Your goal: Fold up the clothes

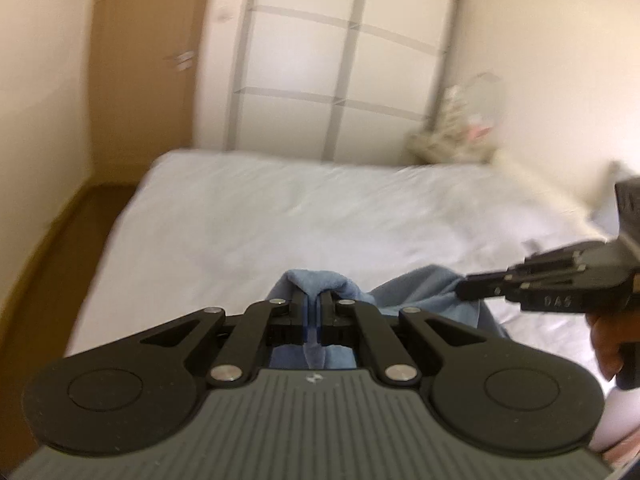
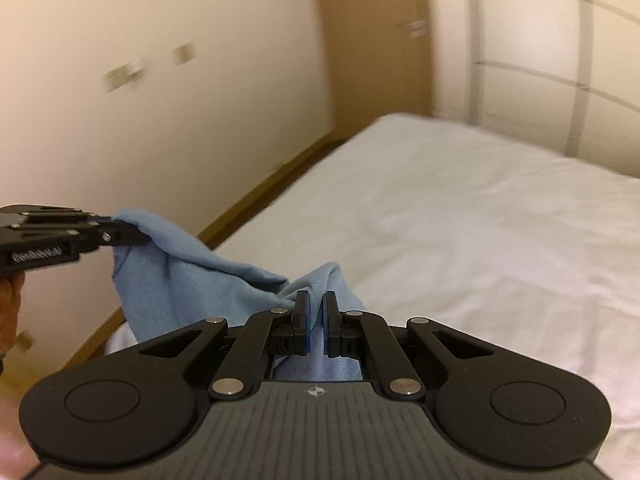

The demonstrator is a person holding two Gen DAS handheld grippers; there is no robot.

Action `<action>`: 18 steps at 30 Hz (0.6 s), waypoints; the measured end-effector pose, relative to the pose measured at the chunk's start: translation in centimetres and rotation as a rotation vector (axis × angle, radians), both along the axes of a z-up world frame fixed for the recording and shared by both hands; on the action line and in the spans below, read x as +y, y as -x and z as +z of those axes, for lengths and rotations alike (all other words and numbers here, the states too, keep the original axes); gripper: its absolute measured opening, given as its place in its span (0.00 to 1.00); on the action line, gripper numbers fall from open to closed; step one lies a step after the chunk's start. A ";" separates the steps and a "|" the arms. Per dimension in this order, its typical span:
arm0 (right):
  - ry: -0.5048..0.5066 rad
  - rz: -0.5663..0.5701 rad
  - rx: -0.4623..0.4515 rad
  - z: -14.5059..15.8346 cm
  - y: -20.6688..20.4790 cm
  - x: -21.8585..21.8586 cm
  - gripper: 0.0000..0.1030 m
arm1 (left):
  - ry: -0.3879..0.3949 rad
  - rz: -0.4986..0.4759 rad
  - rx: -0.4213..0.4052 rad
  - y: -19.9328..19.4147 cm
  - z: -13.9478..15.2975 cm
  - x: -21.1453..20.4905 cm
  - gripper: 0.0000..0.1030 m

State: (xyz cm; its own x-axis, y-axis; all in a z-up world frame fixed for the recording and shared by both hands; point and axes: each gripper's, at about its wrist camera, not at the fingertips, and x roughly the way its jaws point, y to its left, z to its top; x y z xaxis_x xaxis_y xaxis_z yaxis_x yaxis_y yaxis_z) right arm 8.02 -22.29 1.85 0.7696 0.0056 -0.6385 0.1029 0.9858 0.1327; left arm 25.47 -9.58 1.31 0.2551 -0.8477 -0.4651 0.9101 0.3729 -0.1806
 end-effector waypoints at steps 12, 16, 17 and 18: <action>0.197 -0.373 -0.090 2.2 17.4 -14.0 0.04 | 0.068 -0.299 -0.026 14.4 0.3 -18.0 0.01; 0.199 -0.381 -0.033 -1.4 22.2 -18.4 0.08 | -0.134 -0.265 0.008 20.8 -6.1 -22.6 0.02; 0.165 -0.363 0.024 -3.6 23.2 -19.5 0.11 | -0.229 -0.245 0.031 22.0 -8.4 -23.8 0.06; 0.128 -0.344 0.081 -5.9 24.2 -20.6 0.21 | -0.322 -0.218 0.058 23.2 -10.8 -24.6 0.07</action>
